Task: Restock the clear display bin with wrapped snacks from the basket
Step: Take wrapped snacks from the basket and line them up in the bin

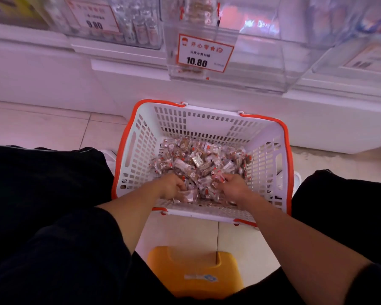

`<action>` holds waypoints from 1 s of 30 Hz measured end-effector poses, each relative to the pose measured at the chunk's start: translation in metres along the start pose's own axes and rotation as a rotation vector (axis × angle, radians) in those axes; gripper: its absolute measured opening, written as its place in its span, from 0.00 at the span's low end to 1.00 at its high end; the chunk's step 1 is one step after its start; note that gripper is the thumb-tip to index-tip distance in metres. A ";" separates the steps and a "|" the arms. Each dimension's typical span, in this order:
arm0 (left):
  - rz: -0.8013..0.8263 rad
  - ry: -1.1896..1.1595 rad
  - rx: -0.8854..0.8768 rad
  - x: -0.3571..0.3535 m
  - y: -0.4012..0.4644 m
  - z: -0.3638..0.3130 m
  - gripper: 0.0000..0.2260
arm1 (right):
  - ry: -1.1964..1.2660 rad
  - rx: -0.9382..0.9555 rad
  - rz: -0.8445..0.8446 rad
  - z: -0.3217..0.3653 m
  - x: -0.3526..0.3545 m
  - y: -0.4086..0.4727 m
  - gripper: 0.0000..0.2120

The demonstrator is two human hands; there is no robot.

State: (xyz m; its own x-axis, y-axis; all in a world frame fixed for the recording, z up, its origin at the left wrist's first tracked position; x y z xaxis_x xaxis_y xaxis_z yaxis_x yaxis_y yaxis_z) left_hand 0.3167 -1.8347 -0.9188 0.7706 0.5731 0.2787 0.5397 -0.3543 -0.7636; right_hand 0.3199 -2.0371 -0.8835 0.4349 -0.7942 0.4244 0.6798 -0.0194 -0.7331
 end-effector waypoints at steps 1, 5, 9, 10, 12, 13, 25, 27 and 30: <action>0.000 -0.042 0.010 0.001 0.000 -0.001 0.15 | -0.067 0.065 -0.011 0.007 0.002 -0.003 0.13; -0.059 -0.347 0.078 0.021 -0.005 -0.018 0.10 | -0.056 0.155 -0.096 0.028 0.018 -0.019 0.14; 0.071 -0.886 0.067 0.039 -0.030 -0.066 0.16 | 0.275 0.207 -0.035 0.076 0.047 -0.042 0.29; 0.079 -0.895 0.024 0.049 -0.038 -0.083 0.14 | 0.360 0.219 0.019 0.090 0.053 -0.051 0.33; 0.101 -0.884 -0.038 0.062 -0.055 -0.109 0.15 | 0.417 0.241 0.127 0.113 0.058 -0.068 0.31; 0.114 -0.863 -0.053 0.068 -0.065 -0.121 0.18 | 0.439 0.270 0.162 0.125 0.062 -0.078 0.26; 0.142 -0.565 -0.371 0.115 -0.189 -0.233 0.24 | 0.268 0.738 -0.162 0.230 0.128 -0.186 0.28; 0.162 -0.464 -0.404 0.119 -0.203 -0.245 0.21 | 0.122 0.783 -0.203 0.242 0.135 -0.203 0.37; 0.086 -0.250 -0.493 0.130 -0.219 -0.271 0.24 | -0.018 0.878 -0.130 0.264 0.138 -0.225 0.40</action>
State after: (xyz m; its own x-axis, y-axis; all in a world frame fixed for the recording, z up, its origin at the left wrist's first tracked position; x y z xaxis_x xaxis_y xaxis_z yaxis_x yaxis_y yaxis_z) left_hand 0.3905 -1.8831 -0.5570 0.7477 0.6631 0.0352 0.6191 -0.6769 -0.3983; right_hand 0.3832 -1.9820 -0.5193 0.3273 -0.8084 0.4893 0.9289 0.3703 -0.0095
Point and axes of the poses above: each hand's wrist, its own y-axis towards the middle knuckle, its own x-axis out of the back of the hand, z = x × y, the point moved 9 cm from there along y, towards the middle knuckle, and after that the axes turned 8 degrees about -y, right-handed, at the moved point
